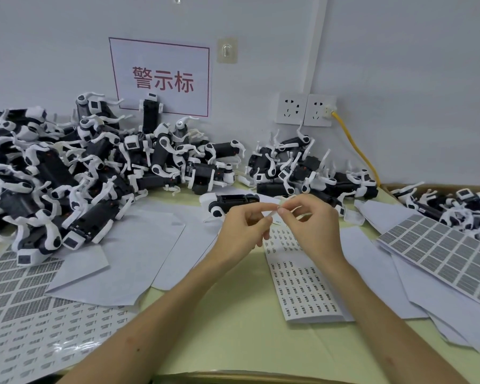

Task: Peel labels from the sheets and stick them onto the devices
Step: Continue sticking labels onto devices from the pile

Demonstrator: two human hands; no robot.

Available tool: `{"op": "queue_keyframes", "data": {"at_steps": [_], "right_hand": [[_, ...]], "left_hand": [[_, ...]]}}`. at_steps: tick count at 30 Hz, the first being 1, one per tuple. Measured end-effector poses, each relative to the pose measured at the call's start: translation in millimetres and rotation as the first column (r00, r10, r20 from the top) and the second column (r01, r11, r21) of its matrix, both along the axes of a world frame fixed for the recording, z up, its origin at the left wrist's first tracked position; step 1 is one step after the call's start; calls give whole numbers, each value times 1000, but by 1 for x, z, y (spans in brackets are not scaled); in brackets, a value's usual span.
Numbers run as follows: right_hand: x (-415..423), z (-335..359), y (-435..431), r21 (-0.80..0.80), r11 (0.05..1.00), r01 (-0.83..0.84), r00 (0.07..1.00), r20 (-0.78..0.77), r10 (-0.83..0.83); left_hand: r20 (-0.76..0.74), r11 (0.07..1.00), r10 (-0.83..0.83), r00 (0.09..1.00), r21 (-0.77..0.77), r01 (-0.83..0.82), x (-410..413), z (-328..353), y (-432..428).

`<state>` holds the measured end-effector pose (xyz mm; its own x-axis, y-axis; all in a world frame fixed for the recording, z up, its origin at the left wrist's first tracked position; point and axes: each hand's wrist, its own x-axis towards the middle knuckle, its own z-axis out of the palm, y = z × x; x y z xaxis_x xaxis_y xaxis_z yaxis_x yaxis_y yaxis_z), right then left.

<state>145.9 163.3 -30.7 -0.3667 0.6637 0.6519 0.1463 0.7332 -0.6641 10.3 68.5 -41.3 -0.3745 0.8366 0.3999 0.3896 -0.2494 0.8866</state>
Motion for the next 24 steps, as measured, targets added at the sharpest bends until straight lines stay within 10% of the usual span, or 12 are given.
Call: {"op": "queue_keyframes", "data": {"at_steps": [6, 10, 24], "right_hand": [[-2, -2, 1, -17, 1000, -2, 1000, 0, 2], [-2, -4, 3, -45, 999, -17, 1000, -7, 17], [-4, -5, 3, -83, 996, -28, 1000, 3, 29]], "left_hand": [[-545, 861, 490, 680, 178, -477, -27, 4, -2], [-705, 773, 431, 563, -33, -633, -53, 1, -4], [-555, 701, 610, 565, 46, -711, -50, 5, -8]]}}
